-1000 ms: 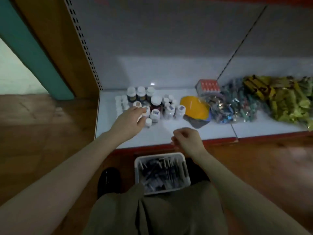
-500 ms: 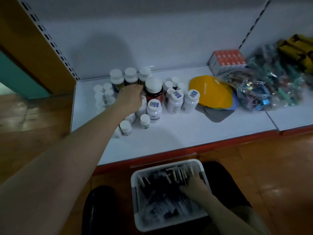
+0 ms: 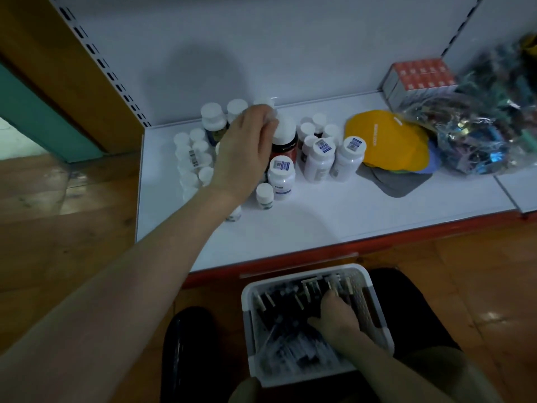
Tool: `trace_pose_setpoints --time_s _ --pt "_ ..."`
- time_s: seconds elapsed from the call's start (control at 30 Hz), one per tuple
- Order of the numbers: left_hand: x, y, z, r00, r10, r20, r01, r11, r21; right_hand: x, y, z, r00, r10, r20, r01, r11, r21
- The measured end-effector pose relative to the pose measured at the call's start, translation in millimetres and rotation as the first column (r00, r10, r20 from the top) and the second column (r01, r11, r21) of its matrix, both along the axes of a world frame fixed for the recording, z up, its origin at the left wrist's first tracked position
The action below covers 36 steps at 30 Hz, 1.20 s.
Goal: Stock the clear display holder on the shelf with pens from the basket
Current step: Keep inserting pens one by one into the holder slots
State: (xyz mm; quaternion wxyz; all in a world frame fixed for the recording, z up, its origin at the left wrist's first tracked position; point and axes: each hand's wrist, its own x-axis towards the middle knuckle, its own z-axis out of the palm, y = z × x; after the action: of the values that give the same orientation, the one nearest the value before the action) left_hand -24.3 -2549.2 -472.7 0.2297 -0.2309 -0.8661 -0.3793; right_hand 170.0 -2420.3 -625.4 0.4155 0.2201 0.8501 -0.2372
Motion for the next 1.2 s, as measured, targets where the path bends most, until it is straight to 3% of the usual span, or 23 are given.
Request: trace_pose_setpoints --time_s 0.17,0.3,0.53,0.67,0.83,0.9,1.0,1.07,1.2 --pt "49 15 7 0.999 -0.042 -0.017 0.045 0.964 0.262 1 1 -7 0.999 0.036 0.017 -0.035 0.999 -0.039" --pt "91 22 -9 0.939 -0.118 0.323 -0.031 0.907 0.421 3 -2 -16 0.999 0.045 -0.022 -0.047 0.995 -0.082" --pt "125 9 -66 0.617 -0.072 0.784 -0.208 0.945 0.25 5 26 24 0.984 -0.175 0.027 0.177 0.969 -0.171" --pt "147 12 -76 0.359 -0.214 0.908 -0.261 0.912 0.318 13 40 66 0.857 -0.515 0.0 0.45 0.75 -0.485" --pt "168 21 -79 0.265 -0.279 0.923 -0.161 0.931 0.327 24 12 92 0.821 -0.551 -0.148 0.317 0.656 -0.685" --pt "172 20 -76 0.28 -0.298 0.913 -0.137 0.929 0.345 25 -1 92 0.849 -0.511 -0.136 0.261 0.629 -0.733" --pt "170 9 -75 0.42 -0.223 0.88 -0.165 0.934 0.316 23 -5 77 0.871 -0.491 -0.019 0.309 0.577 -0.756" --pt "166 -4 -75 0.492 -0.147 0.858 -0.181 0.947 0.266 24 -1 61 0.877 -0.481 0.006 0.363 0.654 -0.664" --pt "164 -25 -77 0.501 -0.139 0.854 -0.205 0.94 0.273 17 -3 14 0.922 -0.388 -0.005 0.366 0.873 -0.324"
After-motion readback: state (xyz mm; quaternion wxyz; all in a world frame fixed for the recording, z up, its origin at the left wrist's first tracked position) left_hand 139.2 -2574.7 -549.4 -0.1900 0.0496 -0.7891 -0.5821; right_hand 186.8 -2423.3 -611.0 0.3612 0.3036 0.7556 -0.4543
